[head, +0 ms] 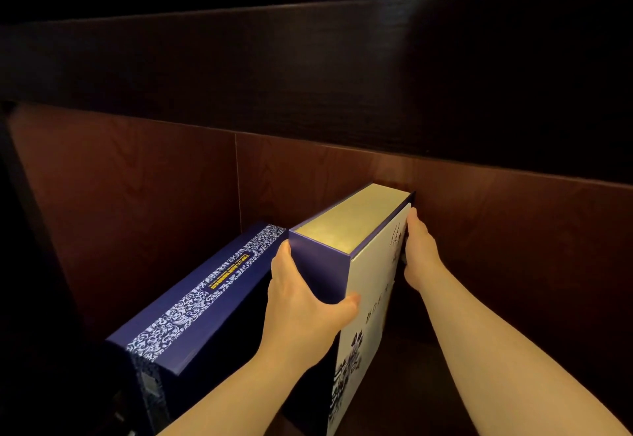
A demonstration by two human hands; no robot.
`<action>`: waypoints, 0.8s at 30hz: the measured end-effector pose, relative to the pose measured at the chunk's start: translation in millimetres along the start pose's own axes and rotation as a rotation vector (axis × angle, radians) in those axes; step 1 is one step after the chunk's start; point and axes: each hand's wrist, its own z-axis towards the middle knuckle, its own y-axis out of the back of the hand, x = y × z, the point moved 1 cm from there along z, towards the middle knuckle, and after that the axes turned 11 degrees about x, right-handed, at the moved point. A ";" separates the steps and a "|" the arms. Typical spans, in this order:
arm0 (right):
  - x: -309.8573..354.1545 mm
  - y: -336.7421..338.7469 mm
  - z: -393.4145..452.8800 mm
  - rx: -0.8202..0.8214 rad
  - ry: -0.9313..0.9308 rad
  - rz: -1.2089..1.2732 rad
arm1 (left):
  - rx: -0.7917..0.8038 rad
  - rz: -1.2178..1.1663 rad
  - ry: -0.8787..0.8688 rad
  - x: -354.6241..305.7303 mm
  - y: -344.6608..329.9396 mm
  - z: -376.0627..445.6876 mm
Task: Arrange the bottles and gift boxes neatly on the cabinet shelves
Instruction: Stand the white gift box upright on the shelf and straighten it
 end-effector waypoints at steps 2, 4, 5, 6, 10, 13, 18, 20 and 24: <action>0.0 3.3 -0.3 -0.002 0.008 0.016 | 0.002 -0.008 -0.004 -0.5 -1.1 -0.3; -0.6 7.0 -1.4 -0.007 0.018 0.023 | 0.006 -0.025 -0.014 -0.6 -2.5 -1.1; -0.5 9.3 -2.9 -0.007 0.024 0.029 | 0.010 -0.036 -0.021 -0.4 -3.3 -1.1; -0.1 12.1 -4.7 -0.009 0.031 0.036 | 0.017 -0.043 -0.029 0.2 -4.1 -1.3; 0.9 29.6 -16.0 -0.037 0.062 0.033 | 0.070 -0.095 -0.045 2.3 -5.6 1.0; 1.6 43.5 -28.7 -0.062 0.084 0.027 | 0.114 -0.150 -0.045 5.3 -3.7 5.1; 3.6 71.8 -60.5 -0.105 0.137 0.020 | 0.217 -0.198 -0.057 13.7 6.4 14.4; 2.7 83.3 -72.1 -0.105 0.139 0.010 | 0.210 -0.241 -0.053 17.4 9.8 17.3; -2.1 101.9 -99.5 -0.112 0.140 -0.031 | 0.216 -0.318 -0.055 21.6 12.2 20.9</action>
